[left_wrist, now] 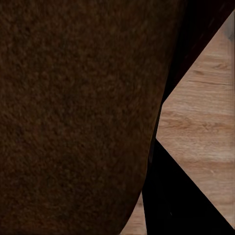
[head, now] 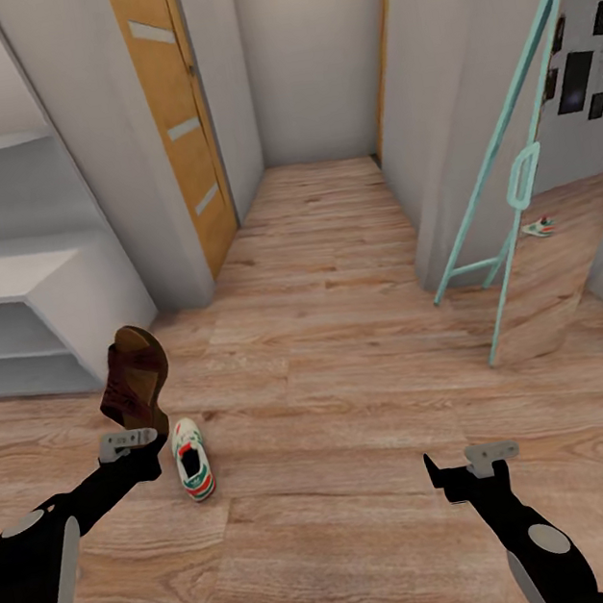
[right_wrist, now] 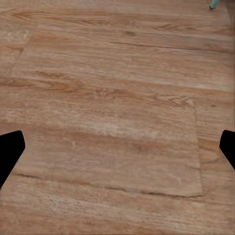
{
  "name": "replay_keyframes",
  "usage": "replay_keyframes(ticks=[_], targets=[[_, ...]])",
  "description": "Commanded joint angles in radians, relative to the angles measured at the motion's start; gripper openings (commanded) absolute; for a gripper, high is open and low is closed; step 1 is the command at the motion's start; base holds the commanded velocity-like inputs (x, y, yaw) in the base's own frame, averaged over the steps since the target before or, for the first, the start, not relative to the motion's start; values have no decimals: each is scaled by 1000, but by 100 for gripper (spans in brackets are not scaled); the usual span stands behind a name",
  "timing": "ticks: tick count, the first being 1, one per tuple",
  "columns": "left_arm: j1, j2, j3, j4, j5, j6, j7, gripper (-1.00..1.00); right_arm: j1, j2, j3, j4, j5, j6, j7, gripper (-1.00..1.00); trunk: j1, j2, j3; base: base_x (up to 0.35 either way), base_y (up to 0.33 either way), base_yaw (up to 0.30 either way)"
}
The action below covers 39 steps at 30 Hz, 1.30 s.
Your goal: Pick up the two gym shoes and the two sandals from the corridor floor and place them onto the hallstand (shoe rack) in the corridor, making sure they are on the rack and not on the floor. Arrange them so the two gym shoes are next to each other and the two sandals are next to each other.
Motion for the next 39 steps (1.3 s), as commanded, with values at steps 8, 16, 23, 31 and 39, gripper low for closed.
replay_keyframes(ticks=[8, 16, 23, 31, 39], targets=[[-1, -2, 3, 5, -7, 5, -9, -100, 0, -1, 1, -1, 1, 6, 0, 100, 0, 0, 12, 1, 0, 0], [-1, -2, 4, 25, -6, 5, -9, -100, 0, -1, 1, -1, 1, 6, -1, 100, 0, 0, 24, 115, 148, 104], [-1, -2, 4, 25, -6, 5, -9, -100, 0, -1, 2, -1, 2, 6, -2, 100, 0, 0, 31, 161, 279, 238], [-1, -2, 4, 26, -6, 5, -9, -100, 0, -1, 2, -1, 2, 6, -2, 100, 0, 0, 39, 113, 301, 246], [-1, -2, 3, 27, -6, 5, -9, -100, 0, -1, 2, -1, 2, 6, -2, 100, 0, 0, 47, 81, 308, 207]])
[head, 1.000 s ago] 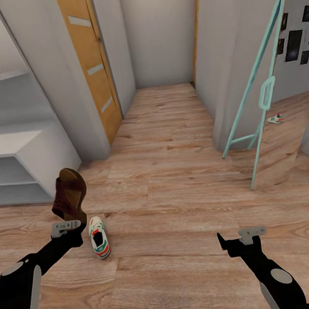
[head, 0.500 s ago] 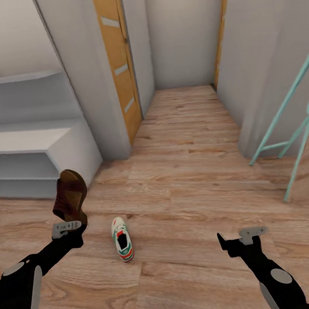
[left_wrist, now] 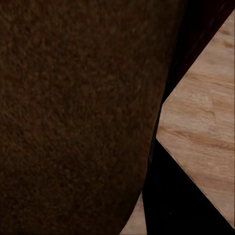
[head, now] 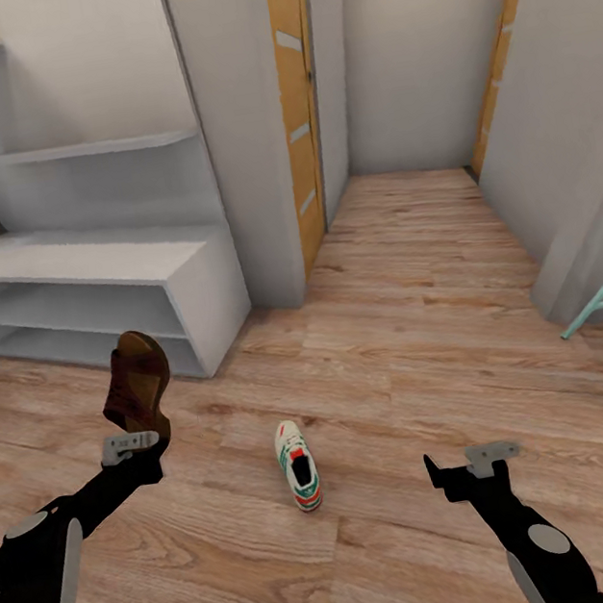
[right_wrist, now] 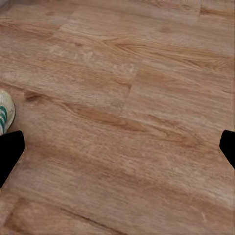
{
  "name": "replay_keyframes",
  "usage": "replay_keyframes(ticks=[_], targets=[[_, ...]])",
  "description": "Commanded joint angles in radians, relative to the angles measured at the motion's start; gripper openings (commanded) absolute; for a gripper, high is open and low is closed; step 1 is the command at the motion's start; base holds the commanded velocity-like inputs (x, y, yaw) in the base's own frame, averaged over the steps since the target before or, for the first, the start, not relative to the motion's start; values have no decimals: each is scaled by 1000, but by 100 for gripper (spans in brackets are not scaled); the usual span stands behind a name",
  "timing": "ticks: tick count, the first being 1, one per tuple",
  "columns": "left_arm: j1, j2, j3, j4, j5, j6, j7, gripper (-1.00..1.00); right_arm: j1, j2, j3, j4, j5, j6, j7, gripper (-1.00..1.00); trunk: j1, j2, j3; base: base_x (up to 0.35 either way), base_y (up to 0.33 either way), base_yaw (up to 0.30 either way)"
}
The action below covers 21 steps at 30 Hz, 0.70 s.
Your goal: Pick up the two gym shoes and the two sandals from the corridor floor and place them onto the hallstand (shoe rack) in the corridor, making sure they are on the rack and not on the floor. Arrange them so the two gym shoes are next to each other and the two sandals are next to each other.
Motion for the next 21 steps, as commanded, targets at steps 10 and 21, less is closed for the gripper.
replay_keyframes(ticks=[10, 21], targets=[[-1, -11, 2, 0, -5, 4, -8, -100, 0, -2, 1, -2, 1, 6, 0, 100, 0, 0, 0, 190, 297, 12], [-1, -16, 1, 19, -6, 4, -7, -100, 0, -2, 1, -2, 1, 6, 1, 100, 0, 0, 0, 236, 280, 0]])
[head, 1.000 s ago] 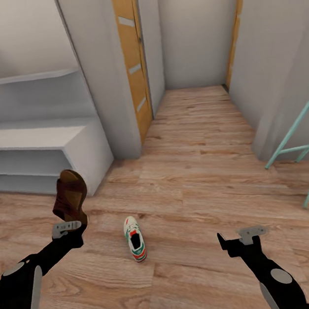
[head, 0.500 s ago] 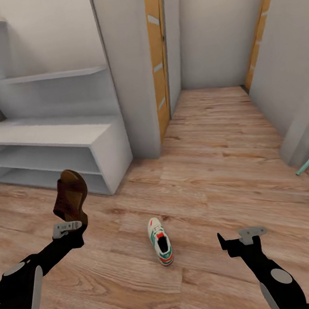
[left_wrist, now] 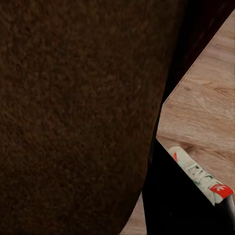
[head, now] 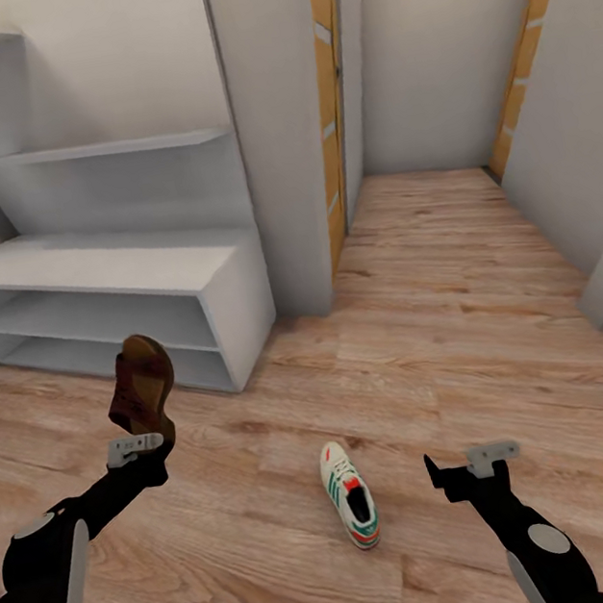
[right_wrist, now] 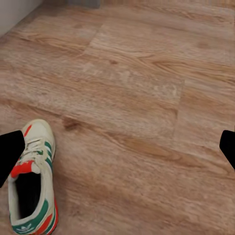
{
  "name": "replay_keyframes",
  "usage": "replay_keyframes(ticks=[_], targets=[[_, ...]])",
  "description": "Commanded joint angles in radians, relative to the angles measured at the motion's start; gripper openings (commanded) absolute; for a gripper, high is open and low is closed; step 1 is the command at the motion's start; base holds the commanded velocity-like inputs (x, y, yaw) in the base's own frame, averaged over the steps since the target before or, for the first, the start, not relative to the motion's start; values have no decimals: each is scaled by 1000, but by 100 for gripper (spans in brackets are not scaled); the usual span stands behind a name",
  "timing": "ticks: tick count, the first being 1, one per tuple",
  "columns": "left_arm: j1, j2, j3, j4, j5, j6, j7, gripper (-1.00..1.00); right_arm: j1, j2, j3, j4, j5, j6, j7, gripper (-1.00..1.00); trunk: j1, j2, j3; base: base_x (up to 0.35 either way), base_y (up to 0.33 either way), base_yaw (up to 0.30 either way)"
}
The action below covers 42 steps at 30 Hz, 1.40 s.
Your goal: Pick up the two gym shoes and the two sandals from the corridor floor and place them onto the hallstand (shoe rack) in the corridor, making sure they are on the rack and not on the floor. Arrange them so the two gym shoes are next to each other and the two sandals are next to each other.
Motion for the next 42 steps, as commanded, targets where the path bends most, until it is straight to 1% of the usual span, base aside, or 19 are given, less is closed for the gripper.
replay_keyframes(ticks=[1, 5, 6, 7, 13, 17, 22, 30, 36, 42], targets=[[-1, -1, 2, 0, -5, 4, -9, -100, 0, 0, 1, -2, 1, 6, 0, 100, 0, 0, -1, 232, 279, 0], [-1, -1, 2, 1, -5, 4, -9, -100, 0, 0, 6, -2, 1, 6, 0, 100, 0, 0, -1, 225, 281, 0], [-1, -1, 1, 2, -5, 4, -9, -100, 0, 1, 25, -2, 1, 6, 0, 100, 0, 0, -1, 210, 283, 0], [-1, -1, 1, 2, -5, 4, -9, -100, 0, 0, 29, -2, 1, 6, -1, 100, 0, 0, -1, 197, 283, 0], [-1, -1, 1, 2, -5, 3, -8, -100, 0, 1, 36, -2, 2, 6, -2, 100, 0, 0, -1, 147, 294, 0], [-1, -1, 2, 2, -5, 2, -7, -100, 0, 1, 36, -2, 2, 6, -3, 100, 0, 0, -1, 95, 53, -42], [-1, -1, 3, 2, -7, 1, -7, -100, 0, 1, 35, -1, 2, 6, -3, 100, 0, 0, -1, 19, 9, -185], [-1, -1, 2, 2, -9, -2, -7, -100, 0, 1, 34, 2, -7, 6, -3, 100, 0, 0, -1, 2, 1, -20], [-1, -1, -2, 2, -9, -2, -7, -100, 0, 1, 35, 4, -7, 6, -4, 100, 0, 0, -1, -28, 0, 208], [-1, -1, -3, 2, -9, -2, -8, -100, 0, 1, 35, 4, -7, 6, -4, 100, 0, 0, -1, -216, 0, 284]])
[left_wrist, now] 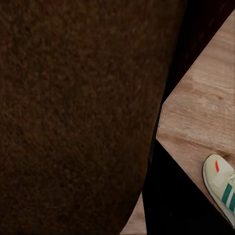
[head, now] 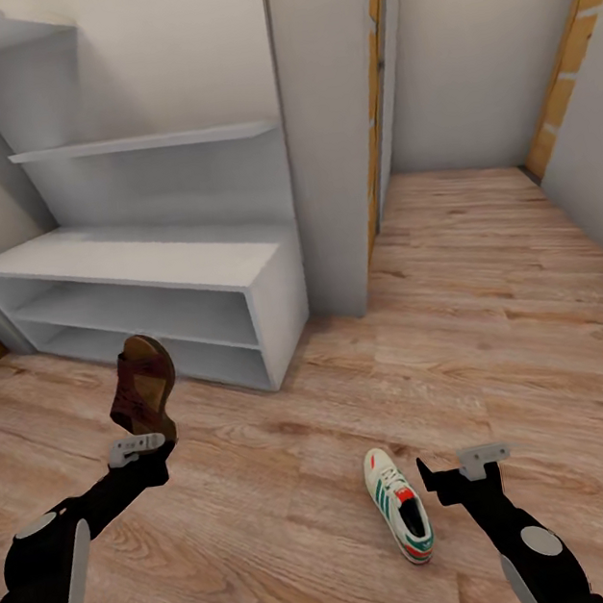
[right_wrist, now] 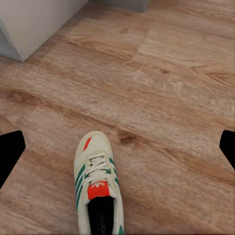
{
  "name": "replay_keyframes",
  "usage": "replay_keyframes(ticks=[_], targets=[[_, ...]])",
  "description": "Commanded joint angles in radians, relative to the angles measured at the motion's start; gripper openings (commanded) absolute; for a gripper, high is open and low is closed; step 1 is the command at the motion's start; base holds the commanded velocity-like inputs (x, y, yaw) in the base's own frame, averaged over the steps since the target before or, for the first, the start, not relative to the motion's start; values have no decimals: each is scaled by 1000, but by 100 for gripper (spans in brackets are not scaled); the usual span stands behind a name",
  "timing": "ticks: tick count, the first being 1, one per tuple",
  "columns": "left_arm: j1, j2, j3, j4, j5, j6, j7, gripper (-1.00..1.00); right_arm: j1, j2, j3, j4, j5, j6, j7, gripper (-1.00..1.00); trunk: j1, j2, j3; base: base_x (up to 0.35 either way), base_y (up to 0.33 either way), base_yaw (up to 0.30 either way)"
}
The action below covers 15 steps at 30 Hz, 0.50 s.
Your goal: Pick up the two gym shoes and the two sandals from the corridor floor and place them onto the hallstand (shoe rack) in the corridor, making sure they are on the rack and not on the floor. Arrange them so the two gym shoes are next to each other and the two sandals are next to each other.
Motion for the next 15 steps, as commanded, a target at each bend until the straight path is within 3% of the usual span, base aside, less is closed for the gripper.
replay_keyframes(ticks=[1, 11, 15], targets=[[-1, 0, 2, -1, -6, 5, -9, -100, 0, -1, 1, -2, 0, 6, 0, 100, -1, 0, -1, -141, 0, 290], [-1, -2, 1, -2, -6, 5, -9, -100, 0, -1, 1, -2, -2, 6, 0, 100, -1, 0, -1, -29, 0, 290], [-1, -2, 1, -2, -7, 5, -10, -100, 0, -1, 0, -2, -3, 6, 0, 100, -1, 0, -1, -2, 0, 131]])
